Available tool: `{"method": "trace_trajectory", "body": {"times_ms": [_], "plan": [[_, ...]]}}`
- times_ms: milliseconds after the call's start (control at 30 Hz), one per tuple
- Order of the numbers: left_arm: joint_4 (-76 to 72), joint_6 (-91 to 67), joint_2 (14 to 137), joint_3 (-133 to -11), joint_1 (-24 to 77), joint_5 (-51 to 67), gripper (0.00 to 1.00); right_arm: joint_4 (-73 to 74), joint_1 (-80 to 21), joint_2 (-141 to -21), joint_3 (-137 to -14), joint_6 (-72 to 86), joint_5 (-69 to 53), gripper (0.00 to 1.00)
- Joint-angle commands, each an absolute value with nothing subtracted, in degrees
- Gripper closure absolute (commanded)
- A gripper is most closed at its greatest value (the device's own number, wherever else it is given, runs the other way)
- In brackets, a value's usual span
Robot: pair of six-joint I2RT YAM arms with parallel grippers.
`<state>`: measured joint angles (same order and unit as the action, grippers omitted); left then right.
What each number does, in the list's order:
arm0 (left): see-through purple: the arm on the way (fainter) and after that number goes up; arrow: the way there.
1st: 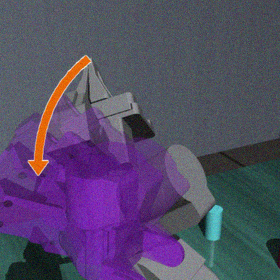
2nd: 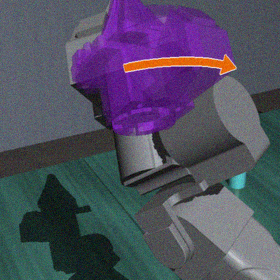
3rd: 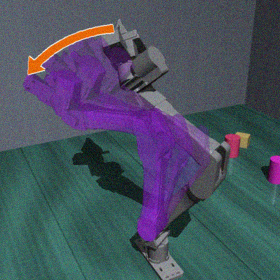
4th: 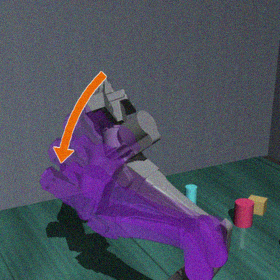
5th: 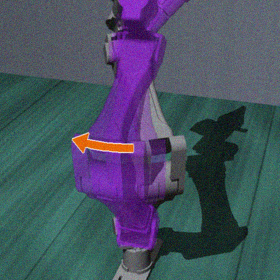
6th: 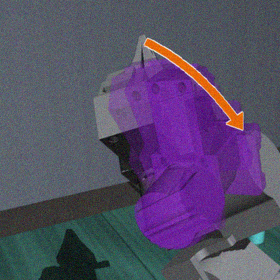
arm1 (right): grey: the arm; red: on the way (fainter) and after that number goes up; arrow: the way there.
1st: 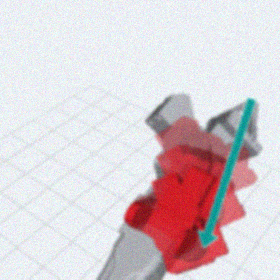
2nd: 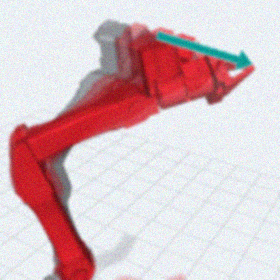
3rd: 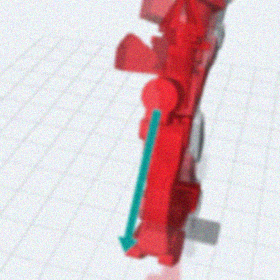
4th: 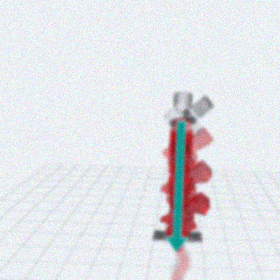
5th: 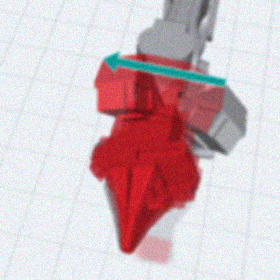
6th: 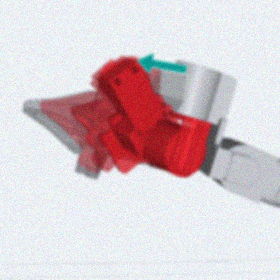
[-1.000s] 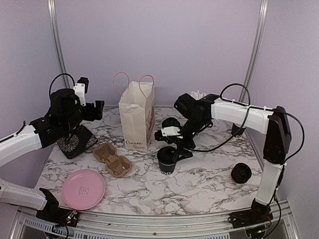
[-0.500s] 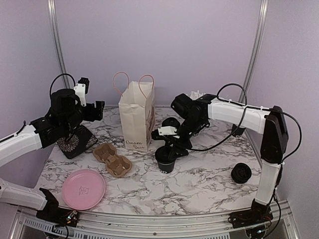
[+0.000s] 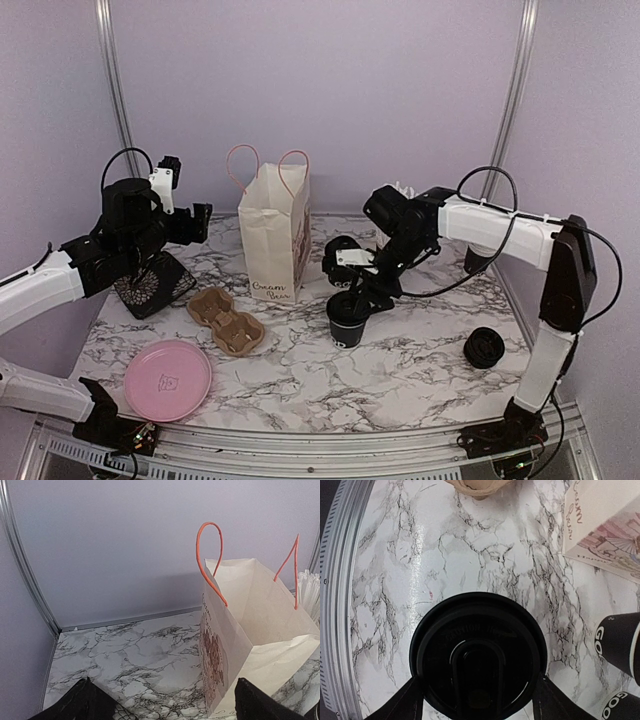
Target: Pack the takeout coffee
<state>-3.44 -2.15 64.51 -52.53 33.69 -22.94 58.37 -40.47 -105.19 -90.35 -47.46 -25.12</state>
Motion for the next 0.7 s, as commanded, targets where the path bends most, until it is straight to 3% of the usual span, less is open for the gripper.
{"method": "trace_trajectory", "body": {"times_ms": [0, 267, 667], "plan": [[-2.7, -2.7, 64.7, -53.7, 33.7, -21.0, 0.02, 57.8, -36.1, -100.4, -88.9, -44.5, -27.5, 0.35], [-2.5, -2.9, 64.1, -53.8, 33.7, -20.9, 0.02, 56.9, -27.9, -96.5, -85.8, -42.4, -26.3, 0.37], [-1.9, -2.7, 63.9, -54.0, 33.7, -21.2, 0.02, 54.4, -6.5, -96.6, -85.6, -41.9, -23.8, 0.37]]}}
